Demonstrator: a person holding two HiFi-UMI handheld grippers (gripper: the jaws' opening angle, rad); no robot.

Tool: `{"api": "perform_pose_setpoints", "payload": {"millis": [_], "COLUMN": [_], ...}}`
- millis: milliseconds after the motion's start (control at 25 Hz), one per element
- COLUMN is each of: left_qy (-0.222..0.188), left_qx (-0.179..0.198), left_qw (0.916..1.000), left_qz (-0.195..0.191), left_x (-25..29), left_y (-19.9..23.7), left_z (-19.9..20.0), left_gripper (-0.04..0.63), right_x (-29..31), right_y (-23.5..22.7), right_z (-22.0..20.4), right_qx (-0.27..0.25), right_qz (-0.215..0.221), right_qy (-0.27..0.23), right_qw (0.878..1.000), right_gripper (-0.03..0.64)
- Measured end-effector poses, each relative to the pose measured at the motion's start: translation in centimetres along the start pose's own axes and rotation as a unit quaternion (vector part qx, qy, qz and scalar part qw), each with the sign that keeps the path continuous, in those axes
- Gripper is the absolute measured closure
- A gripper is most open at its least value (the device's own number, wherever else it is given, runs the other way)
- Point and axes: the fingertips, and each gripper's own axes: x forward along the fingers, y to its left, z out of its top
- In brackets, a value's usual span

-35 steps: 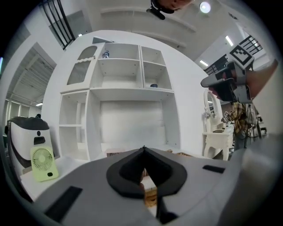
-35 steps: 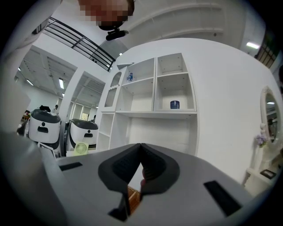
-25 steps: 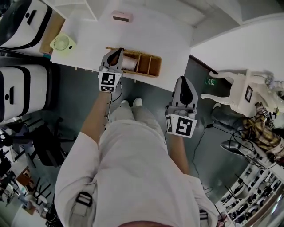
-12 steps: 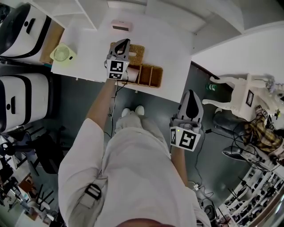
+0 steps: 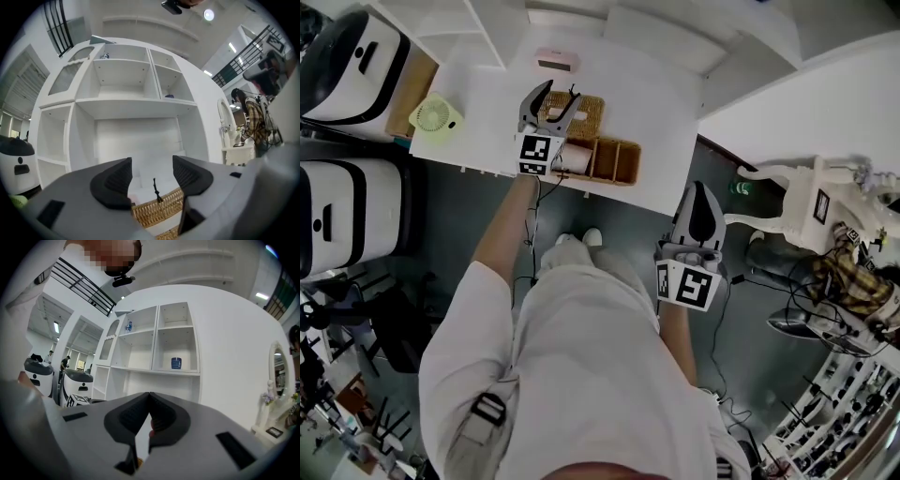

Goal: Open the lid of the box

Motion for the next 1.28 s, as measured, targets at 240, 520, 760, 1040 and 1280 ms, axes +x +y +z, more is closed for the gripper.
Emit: {"api": "perform_pose_setpoints", "payload": {"millis": [240,520,760,1040,1280], "left_qy": [-0.042,-0.053,-0.023,-0.024,-0.011], "left_qx": [-0.006,0.002,-0.031,-0.063,-0.063], "left_qw": [0.9989,0.9983,0.9984,0.9964,0.9965], "left_qz": [-0.018,0.025,0.041,0.05,0.054], "left_x": [-5.8,-16.0,-23.4,-32.5,-41.8], "left_y": [-1.6,-2.9,-3.7,-7.7,-14.2], "left_z": [7.8,14.5,15.1,16.0,16.2], "left_gripper": [0.284,0.606,0.604,0.603,0.601], "right_x": [-1.3,-3.7,-7.3,-14.5,-23.9], "right_y": [1.6,4.2,7.3,10.6,12.8], "right_z": [2.3,4.1,4.4,5.5,6.0], "right_qx": [0.016,0.028,0.021,0.017,0.025], "right_qz": [0.007,0.02,0.035,0.062,0.085], "right_qy": [-0.019,-0.02,-0.013,-0.017,-0.03], "right_qw": [1.0,0.999,0.999,0.998,0.996], "right_gripper": [0.623,0.623,0.623,0.623,0.623]}}
